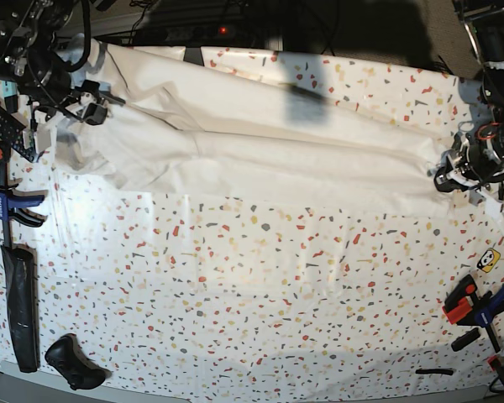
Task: Fold the T-shirt properly
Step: 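Lower the folded strip and regrasp its ends with both grippers, then lift the strip end with the left gripper and carry it toward the right gripper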
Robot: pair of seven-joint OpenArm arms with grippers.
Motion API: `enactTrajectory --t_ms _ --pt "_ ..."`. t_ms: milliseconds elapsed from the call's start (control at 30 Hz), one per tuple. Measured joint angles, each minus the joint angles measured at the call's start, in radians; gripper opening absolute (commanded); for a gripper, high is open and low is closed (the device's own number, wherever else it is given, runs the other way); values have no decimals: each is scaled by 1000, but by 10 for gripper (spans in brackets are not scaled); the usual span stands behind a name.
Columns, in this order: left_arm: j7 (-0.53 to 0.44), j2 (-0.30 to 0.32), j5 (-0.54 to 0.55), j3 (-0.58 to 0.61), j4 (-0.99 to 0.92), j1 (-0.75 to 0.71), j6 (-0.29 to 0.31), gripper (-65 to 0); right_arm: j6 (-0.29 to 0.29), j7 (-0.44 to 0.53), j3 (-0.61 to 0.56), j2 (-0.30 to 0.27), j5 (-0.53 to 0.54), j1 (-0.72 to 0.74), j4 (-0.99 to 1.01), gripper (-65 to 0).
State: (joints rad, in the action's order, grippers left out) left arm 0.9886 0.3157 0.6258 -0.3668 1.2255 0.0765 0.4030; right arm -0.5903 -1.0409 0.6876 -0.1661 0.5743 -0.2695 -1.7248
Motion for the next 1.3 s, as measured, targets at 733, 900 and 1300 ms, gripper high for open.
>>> enactTrajectory --t_ms 733,900,1300 --pt "-1 10 72 3 -6 -5 83 -650 43 58 5 -6 -78 1 82 -410" --pt "102 71 179 11 -13 -5 105 -650 43 60 5 -6 -78 1 82 -410" --pt "332 112 476 11 0 156 175 -650 44 60 5 -5 -41 1 83 -410"
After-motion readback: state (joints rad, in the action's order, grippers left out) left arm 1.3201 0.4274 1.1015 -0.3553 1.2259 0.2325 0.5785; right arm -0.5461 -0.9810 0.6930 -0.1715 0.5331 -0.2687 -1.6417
